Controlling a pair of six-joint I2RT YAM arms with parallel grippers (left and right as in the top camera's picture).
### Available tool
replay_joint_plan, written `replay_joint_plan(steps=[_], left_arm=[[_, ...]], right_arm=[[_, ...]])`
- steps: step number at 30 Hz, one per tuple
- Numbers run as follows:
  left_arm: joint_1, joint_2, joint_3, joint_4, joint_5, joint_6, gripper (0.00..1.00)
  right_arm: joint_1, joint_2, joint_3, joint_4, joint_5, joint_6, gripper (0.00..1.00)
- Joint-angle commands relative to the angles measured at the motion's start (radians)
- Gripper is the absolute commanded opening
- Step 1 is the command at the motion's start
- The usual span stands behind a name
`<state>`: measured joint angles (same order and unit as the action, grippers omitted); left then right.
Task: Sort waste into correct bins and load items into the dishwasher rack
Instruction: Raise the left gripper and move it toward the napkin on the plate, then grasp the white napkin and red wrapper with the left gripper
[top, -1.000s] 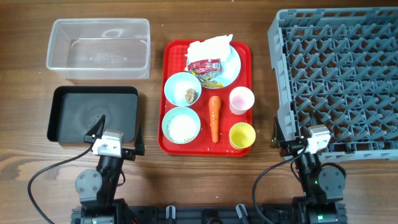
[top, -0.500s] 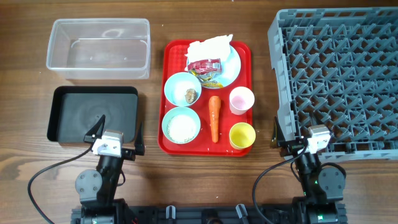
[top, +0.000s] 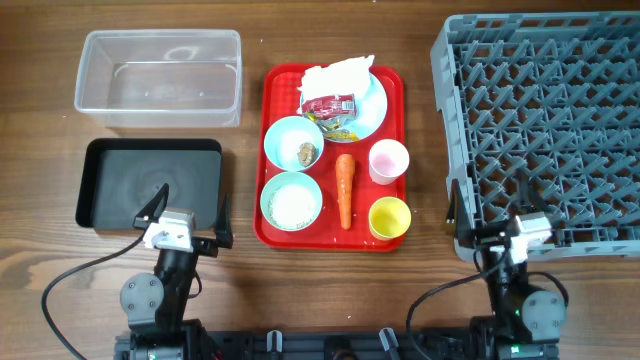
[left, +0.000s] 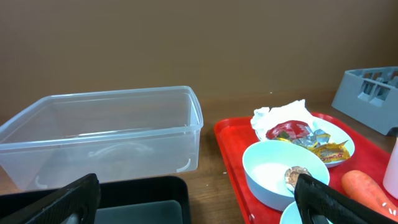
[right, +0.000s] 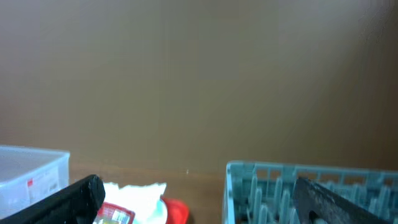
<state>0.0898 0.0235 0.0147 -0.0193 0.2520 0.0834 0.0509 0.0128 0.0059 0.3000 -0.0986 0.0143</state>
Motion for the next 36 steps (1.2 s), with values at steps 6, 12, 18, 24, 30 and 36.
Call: replay_joint_plan(steps=[6,12,18,24,30,36], left_arm=[[-0.006,0.211,0.245,-0.024,-0.010,-0.017,1.00],[-0.006,0.742,0.814,-0.401,-0.009,-0.017,1.00],[-0.070,1.132,1.182,-0.750,-0.009,-0.017,1.00],[-0.101,1.362,1.203,-0.746,0.101,-0.014,1.00],[-0.319,1.617,1.469,-0.685,-0.026,-0.069,1.00],[-0.488,2.070,1.904,-0.698,-0.201,-0.013,1.00]], right_arm=[[0.004,0.159,0.107,0.092,0.037,-0.068,1.00],[0.004,0.682,0.528,0.018,-0.172,-0.068,1.00],[0.004,1.105,1.038,-0.443,-0.277,-0.068,1.00],[0.004,1.240,1.135,-0.575,-0.277,-0.063,1.00],[0.004,1.239,1.135,-0.623,-0.277,-0.063,1.00],[0.001,1.239,1.135,-0.799,-0.229,-0.067,1.00]])
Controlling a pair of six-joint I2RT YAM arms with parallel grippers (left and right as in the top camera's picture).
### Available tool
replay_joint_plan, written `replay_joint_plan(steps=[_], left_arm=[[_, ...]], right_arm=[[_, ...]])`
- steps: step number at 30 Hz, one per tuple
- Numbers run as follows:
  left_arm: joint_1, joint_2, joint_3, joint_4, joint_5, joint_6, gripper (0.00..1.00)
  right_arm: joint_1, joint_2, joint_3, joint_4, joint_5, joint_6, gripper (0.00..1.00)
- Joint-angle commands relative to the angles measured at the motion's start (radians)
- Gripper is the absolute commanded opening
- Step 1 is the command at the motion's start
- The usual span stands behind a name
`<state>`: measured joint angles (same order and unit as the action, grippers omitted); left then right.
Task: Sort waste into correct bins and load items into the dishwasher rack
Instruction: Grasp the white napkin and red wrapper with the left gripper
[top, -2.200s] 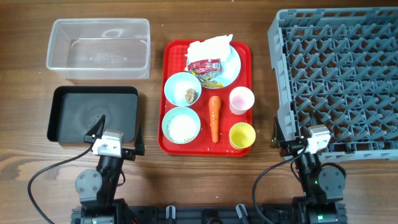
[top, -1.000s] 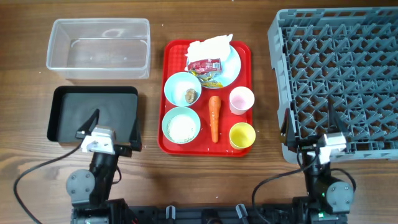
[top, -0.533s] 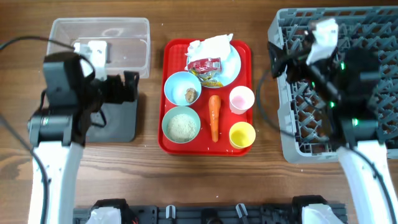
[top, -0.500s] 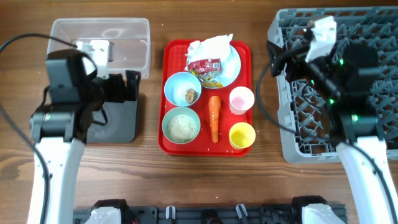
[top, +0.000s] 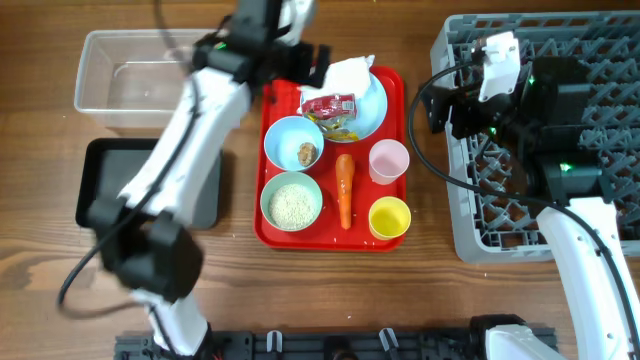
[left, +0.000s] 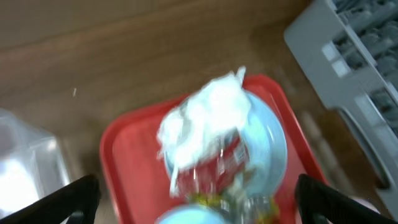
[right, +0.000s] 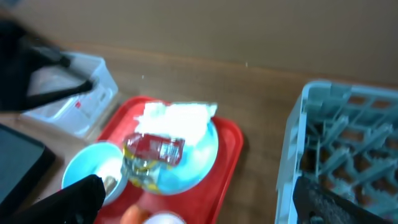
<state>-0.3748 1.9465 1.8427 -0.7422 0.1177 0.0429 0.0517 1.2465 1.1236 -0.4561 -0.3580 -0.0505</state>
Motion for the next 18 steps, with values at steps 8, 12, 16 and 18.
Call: replay_joint_plan(steps=[8,12,16,18], left_arm=[[-0.122,0.375,0.075,0.029,-0.067,0.107,0.96],[-0.135,0.403,0.075,-0.020,-0.066,0.108,0.81],[-0.140,0.410,0.074,-0.022,-0.066,0.107,0.21],[-0.140,0.410,0.074,-0.018,-0.066,0.107,0.05]], right_arm=[[0.000,0.006,0.017,-0.152,0.058,0.001,1.00],[0.001,0.006,0.017,-0.167,0.059,-0.002,1.00],[0.000,0.006,0.017,-0.175,0.063,-0.002,1.00],[0.000,0.006,0.017,-0.182,0.068,-0.002,1.00]])
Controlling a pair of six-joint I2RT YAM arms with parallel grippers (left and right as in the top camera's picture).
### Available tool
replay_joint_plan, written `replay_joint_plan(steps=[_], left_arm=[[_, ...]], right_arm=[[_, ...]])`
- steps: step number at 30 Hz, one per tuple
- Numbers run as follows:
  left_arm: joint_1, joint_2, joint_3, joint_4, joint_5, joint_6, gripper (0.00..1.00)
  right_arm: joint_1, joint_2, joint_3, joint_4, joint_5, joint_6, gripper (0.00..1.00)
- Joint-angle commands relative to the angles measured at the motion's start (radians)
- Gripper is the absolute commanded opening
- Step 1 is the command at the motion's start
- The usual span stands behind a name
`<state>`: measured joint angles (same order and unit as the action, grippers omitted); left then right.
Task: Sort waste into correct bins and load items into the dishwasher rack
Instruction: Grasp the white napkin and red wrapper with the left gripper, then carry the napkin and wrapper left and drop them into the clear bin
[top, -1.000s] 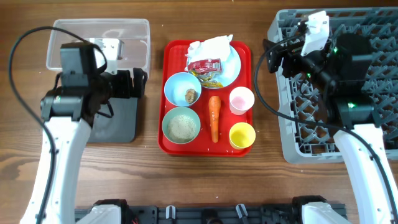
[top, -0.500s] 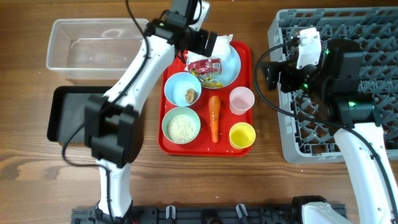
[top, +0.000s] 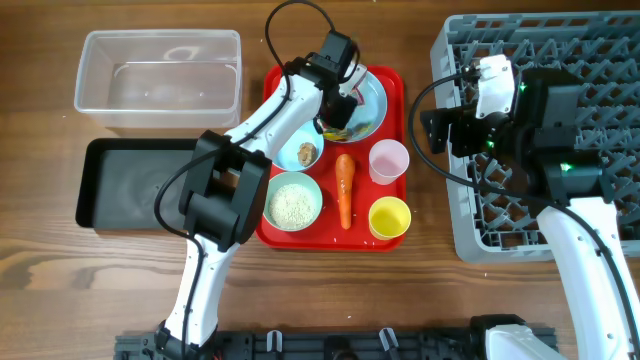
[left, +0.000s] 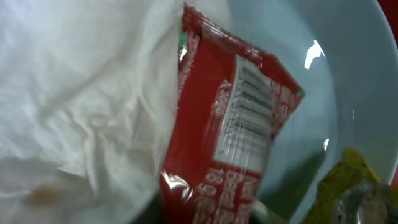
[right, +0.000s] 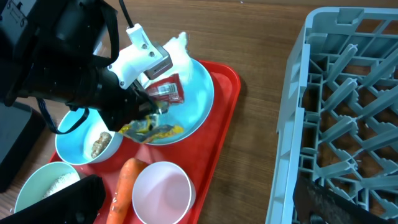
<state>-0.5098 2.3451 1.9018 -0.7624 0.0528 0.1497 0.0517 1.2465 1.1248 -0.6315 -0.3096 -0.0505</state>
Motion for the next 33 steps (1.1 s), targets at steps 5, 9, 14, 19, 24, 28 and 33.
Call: replay_joint_plan(steps=[5,9,14,19,24,28,33], left_arm=[[-0.013,-0.051,0.017,-0.001,0.001,-0.032,0.04],[0.007,-0.207,0.017,0.001,0.001,-0.102,0.04],[0.089,-0.356,0.017,-0.040,0.001,-0.148,0.04],[0.217,-0.435,0.017,-0.121,0.000,-0.159,0.04],[0.476,-0.528,0.017,-0.188,-0.059,-0.162,0.04],[0.640,-0.443,-0.041,-0.206,-0.061,-0.162,0.04],[0.652,-0.320,-0.073,-0.207,-0.062,-0.166,1.00]], right_arm=[[0.000,0.006,0.016,-0.008,0.022,-0.002,1.00],[0.000,0.006,0.016,-0.007,0.025,-0.002,1.00],[0.000,0.006,0.016,-0.008,0.026,-0.003,1.00],[0.000,0.006,0.016,-0.010,0.026,-0.002,1.00],[0.000,0.006,0.016,-0.009,0.025,-0.002,1.00],[0.001,0.006,0.016,-0.009,0.025,0.001,0.99],[0.001,0.006,0.016,-0.009,0.025,0.001,1.00]])
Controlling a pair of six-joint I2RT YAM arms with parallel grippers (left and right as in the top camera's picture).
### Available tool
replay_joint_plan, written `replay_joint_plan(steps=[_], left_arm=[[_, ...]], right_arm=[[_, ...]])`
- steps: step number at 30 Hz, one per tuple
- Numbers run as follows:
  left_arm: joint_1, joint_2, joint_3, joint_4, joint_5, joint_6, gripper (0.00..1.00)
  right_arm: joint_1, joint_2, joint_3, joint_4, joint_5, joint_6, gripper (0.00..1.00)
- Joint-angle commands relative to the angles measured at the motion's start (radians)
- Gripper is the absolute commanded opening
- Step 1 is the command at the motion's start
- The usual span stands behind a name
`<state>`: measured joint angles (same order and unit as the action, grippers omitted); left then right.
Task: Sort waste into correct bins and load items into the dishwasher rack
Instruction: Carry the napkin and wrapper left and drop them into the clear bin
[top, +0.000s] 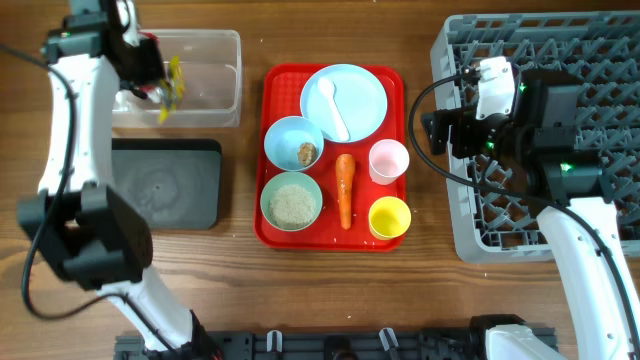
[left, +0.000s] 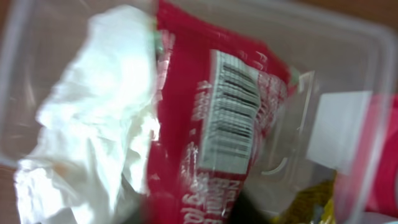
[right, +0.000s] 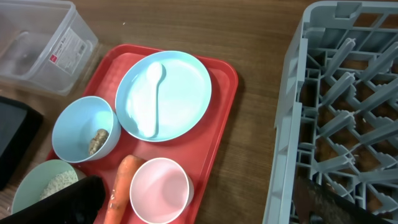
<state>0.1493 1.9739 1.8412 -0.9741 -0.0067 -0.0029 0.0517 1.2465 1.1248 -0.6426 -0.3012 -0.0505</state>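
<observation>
My left gripper (top: 150, 82) hangs over the clear plastic bin (top: 205, 42) at the back left, shut on a bundle of waste. The left wrist view shows that bundle close up: a red wrapper (left: 217, 124), a white napkin (left: 93, 137) and a yellow wrapper (left: 311, 202), with the gripper (left: 193, 210) dark beneath them. On the red tray (top: 275, 230) the blue plate (top: 365, 85) holds only a white spoon (top: 335, 108). My right gripper (top: 440, 128) stands open between tray and rack, above the pink cup (right: 158, 190).
The red tray also carries a blue bowl with a food scrap (top: 293, 143), a bowl of rice (top: 291, 202), a carrot (top: 345, 190) and a yellow cup (top: 390, 217). A black tray (top: 165, 185) lies front left. The grey dishwasher rack (top: 560, 130) fills the right side.
My left gripper was down on the wrappers and napkin on the blue plate; now it holds them over the clear bin. The plate shows just the spoon. The right arm has not moved.
Both arms sat folded at the table's front edge. Then the left arm was out above the plate's waste and the right arm raised beside the rack. Then the left gripper was on the wrappers, and now it holds them over the clear bin.
</observation>
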Motion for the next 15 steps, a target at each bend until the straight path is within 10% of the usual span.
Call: replay_joint_plan(steps=[1,15], left_arm=[[-0.007,0.050,-0.012,0.010,-0.003,-0.030,1.00],[-0.201,-0.115,0.005,-0.078,0.231,-0.039,0.99]], right_arm=[[0.001,0.006,0.016,0.002,0.016,0.001,1.00],[0.001,0.006,0.016,0.039,0.013,0.017,1.00]])
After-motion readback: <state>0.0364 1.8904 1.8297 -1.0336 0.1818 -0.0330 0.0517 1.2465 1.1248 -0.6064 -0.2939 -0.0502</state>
